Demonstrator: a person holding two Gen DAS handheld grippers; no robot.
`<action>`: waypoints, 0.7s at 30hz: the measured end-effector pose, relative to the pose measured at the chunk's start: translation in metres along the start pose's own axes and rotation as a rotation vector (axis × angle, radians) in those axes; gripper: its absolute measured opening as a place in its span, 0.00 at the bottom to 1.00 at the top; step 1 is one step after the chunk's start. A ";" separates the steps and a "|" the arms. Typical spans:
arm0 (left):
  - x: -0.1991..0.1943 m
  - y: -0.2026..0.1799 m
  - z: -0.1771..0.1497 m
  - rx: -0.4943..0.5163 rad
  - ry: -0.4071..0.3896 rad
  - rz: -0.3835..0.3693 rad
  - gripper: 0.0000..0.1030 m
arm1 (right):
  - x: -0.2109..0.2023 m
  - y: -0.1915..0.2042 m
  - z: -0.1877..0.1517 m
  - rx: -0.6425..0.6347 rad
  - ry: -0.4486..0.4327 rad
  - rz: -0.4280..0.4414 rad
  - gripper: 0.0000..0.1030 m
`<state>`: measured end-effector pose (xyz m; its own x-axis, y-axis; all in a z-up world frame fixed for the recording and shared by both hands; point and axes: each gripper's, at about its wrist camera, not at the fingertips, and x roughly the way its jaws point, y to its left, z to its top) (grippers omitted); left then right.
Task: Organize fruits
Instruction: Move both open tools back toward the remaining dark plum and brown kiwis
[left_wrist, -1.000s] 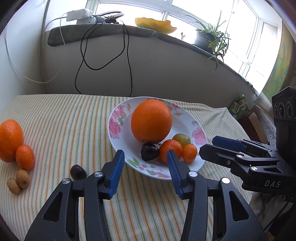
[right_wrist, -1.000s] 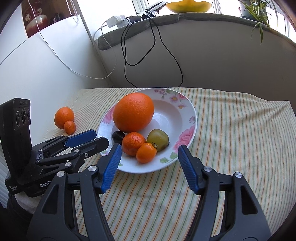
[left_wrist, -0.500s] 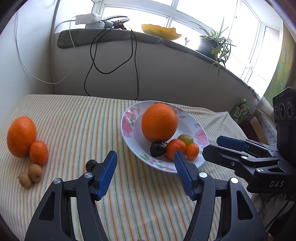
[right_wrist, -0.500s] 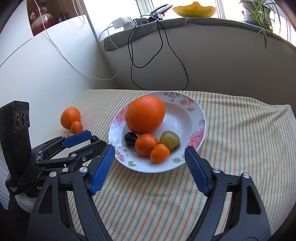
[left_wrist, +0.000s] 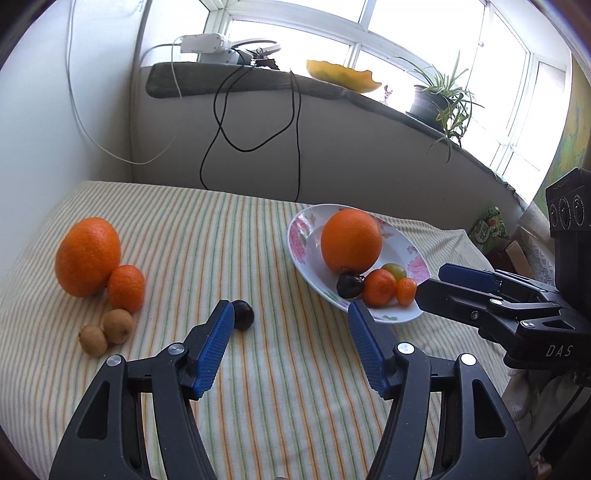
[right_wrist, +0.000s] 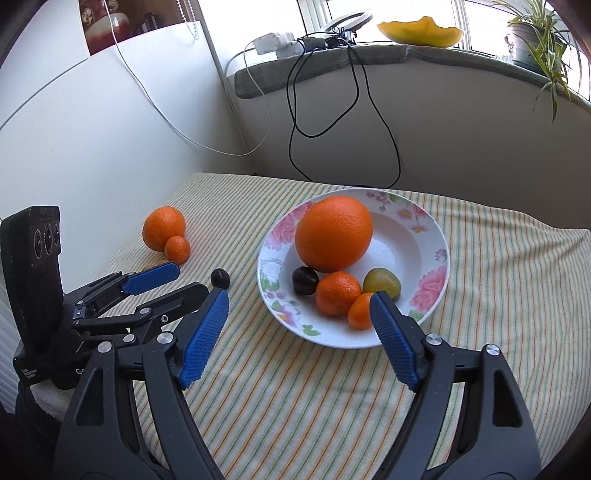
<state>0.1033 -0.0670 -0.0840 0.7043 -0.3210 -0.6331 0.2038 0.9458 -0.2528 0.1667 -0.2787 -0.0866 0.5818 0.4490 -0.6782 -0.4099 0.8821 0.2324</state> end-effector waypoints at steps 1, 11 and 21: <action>-0.002 0.003 -0.001 -0.001 -0.003 0.003 0.62 | 0.001 0.002 0.001 -0.003 0.000 0.004 0.79; -0.020 0.030 -0.009 -0.035 -0.021 0.042 0.62 | 0.008 0.029 0.002 -0.046 0.008 0.038 0.79; -0.030 0.059 -0.018 -0.072 -0.023 0.084 0.62 | 0.022 0.055 0.001 -0.084 0.029 0.071 0.79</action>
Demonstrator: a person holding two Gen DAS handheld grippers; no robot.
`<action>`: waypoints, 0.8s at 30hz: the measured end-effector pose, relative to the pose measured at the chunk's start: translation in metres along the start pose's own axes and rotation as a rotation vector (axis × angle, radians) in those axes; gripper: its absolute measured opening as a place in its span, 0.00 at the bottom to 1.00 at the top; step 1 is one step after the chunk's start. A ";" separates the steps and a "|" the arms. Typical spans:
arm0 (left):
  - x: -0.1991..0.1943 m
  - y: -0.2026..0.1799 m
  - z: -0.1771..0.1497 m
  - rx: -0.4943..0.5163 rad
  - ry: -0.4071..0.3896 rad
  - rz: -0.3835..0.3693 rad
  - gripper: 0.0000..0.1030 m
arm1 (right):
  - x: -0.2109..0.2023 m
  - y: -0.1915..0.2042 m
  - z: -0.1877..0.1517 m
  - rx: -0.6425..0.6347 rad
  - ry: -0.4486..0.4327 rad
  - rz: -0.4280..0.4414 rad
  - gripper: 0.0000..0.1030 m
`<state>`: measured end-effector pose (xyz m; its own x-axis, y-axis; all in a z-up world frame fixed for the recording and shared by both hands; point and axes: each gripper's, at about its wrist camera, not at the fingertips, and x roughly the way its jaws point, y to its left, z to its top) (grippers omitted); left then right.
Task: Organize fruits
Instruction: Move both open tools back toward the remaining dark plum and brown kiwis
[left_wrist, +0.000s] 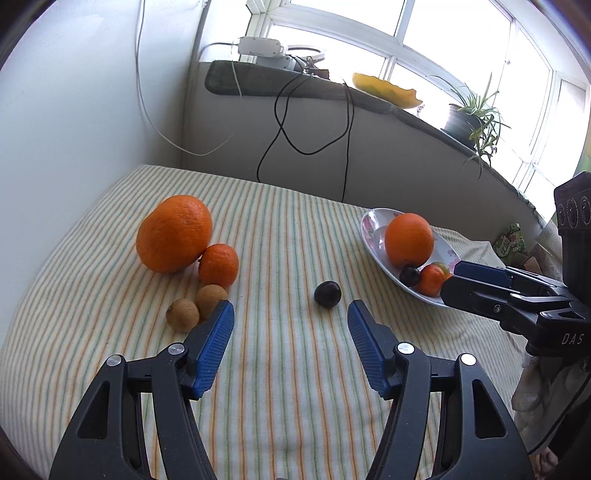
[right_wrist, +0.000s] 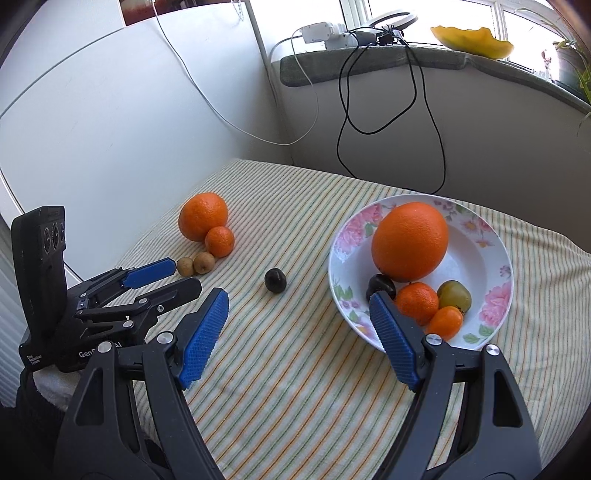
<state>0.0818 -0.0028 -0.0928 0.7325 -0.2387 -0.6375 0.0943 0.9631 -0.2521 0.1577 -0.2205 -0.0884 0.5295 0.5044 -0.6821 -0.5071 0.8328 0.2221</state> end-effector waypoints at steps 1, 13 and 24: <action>-0.001 0.003 -0.001 -0.004 0.001 0.004 0.62 | 0.002 0.002 0.000 -0.003 0.003 0.001 0.79; -0.002 0.041 -0.010 -0.045 0.011 0.048 0.61 | 0.028 0.025 -0.001 -0.026 0.048 0.057 0.79; 0.006 0.061 -0.015 -0.071 0.032 0.042 0.50 | 0.057 0.037 -0.001 -0.021 0.080 0.065 0.79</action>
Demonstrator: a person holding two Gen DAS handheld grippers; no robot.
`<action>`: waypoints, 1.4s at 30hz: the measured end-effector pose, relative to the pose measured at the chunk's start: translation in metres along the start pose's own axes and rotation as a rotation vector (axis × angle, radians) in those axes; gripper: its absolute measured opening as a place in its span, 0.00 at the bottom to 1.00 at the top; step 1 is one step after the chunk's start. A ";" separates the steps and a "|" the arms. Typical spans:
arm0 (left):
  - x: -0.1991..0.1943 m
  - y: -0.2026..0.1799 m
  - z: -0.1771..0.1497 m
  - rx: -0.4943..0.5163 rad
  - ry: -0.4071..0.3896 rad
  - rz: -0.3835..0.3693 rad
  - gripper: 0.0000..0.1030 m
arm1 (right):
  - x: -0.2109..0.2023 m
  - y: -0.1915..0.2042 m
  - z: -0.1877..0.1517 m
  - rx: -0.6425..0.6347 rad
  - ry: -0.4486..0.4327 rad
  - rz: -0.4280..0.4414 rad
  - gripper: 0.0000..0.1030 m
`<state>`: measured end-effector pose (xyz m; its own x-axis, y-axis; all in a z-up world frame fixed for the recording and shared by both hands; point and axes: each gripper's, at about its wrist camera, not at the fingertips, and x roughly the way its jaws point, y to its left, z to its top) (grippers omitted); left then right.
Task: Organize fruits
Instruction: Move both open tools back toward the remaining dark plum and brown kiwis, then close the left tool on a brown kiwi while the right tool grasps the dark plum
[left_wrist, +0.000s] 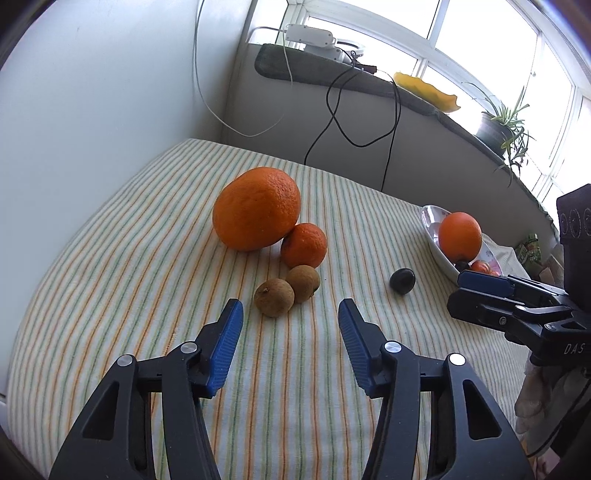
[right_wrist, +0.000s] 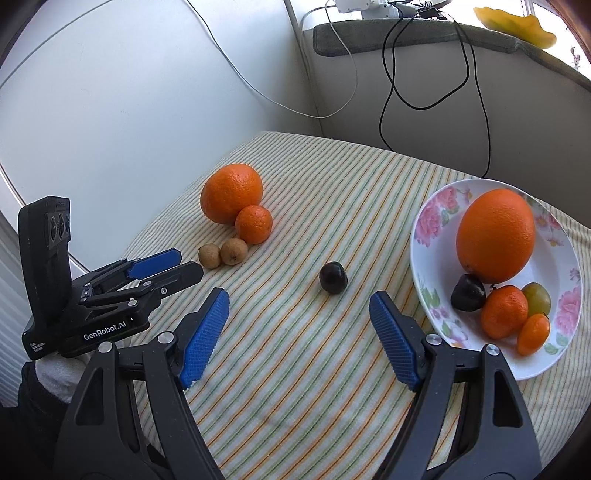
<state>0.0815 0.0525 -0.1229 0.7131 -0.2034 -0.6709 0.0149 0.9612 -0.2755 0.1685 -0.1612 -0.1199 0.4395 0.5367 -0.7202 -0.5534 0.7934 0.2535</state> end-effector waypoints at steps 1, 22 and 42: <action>0.001 0.001 0.000 -0.003 0.002 -0.001 0.48 | 0.002 -0.001 0.001 0.006 0.002 0.001 0.79; 0.018 0.016 0.006 -0.008 0.045 -0.031 0.32 | 0.044 -0.004 0.006 0.028 0.066 -0.088 0.48; 0.022 0.017 0.007 -0.015 0.049 -0.026 0.24 | 0.057 -0.002 0.009 -0.002 0.078 -0.139 0.25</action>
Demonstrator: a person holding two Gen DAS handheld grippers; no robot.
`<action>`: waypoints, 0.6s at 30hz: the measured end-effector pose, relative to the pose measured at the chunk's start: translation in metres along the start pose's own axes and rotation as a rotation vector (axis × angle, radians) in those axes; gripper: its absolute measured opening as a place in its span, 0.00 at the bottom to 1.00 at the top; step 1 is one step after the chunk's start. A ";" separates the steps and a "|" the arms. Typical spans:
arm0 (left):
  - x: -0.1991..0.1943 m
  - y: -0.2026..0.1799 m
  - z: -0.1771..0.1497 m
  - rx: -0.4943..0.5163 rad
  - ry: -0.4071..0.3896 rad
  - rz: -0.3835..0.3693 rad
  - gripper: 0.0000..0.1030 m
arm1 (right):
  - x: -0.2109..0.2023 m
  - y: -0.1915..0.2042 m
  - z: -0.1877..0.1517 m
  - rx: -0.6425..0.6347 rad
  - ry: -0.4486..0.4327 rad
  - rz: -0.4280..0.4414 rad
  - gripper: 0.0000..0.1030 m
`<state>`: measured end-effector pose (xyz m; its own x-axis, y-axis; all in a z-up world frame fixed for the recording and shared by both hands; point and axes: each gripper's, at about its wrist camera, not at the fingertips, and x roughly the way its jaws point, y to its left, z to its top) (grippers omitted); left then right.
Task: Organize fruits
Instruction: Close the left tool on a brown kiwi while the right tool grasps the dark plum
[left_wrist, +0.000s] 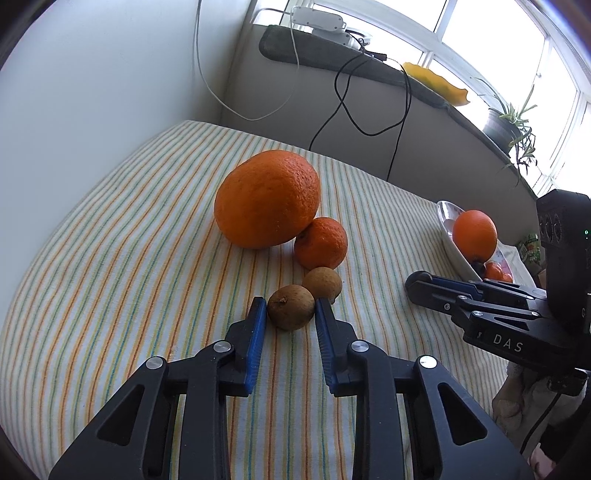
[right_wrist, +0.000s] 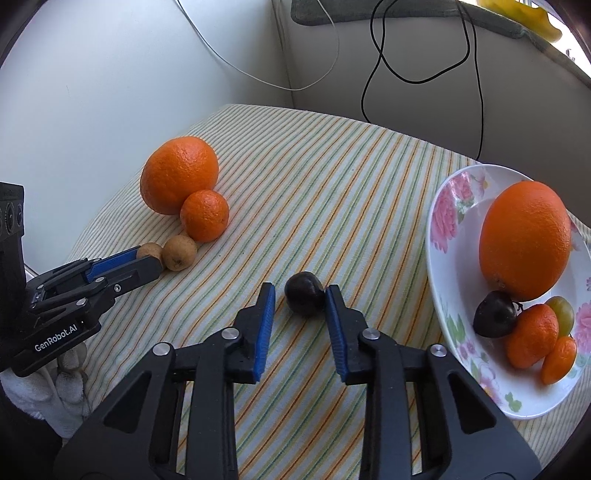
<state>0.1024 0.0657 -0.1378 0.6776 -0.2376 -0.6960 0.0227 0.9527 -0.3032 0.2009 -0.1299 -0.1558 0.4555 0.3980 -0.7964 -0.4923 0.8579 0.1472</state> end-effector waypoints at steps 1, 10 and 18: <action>0.000 0.000 0.000 0.001 -0.002 0.001 0.24 | 0.000 0.000 0.000 -0.001 0.000 -0.001 0.23; -0.007 -0.002 -0.002 0.001 -0.021 0.004 0.24 | -0.004 0.000 -0.002 -0.005 -0.020 0.008 0.22; -0.017 -0.010 -0.001 0.011 -0.042 -0.004 0.24 | -0.023 0.003 -0.005 -0.002 -0.051 0.037 0.22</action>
<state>0.0897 0.0604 -0.1234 0.7074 -0.2333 -0.6672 0.0333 0.9539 -0.2982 0.1855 -0.1382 -0.1395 0.4741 0.4458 -0.7593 -0.5112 0.8415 0.1749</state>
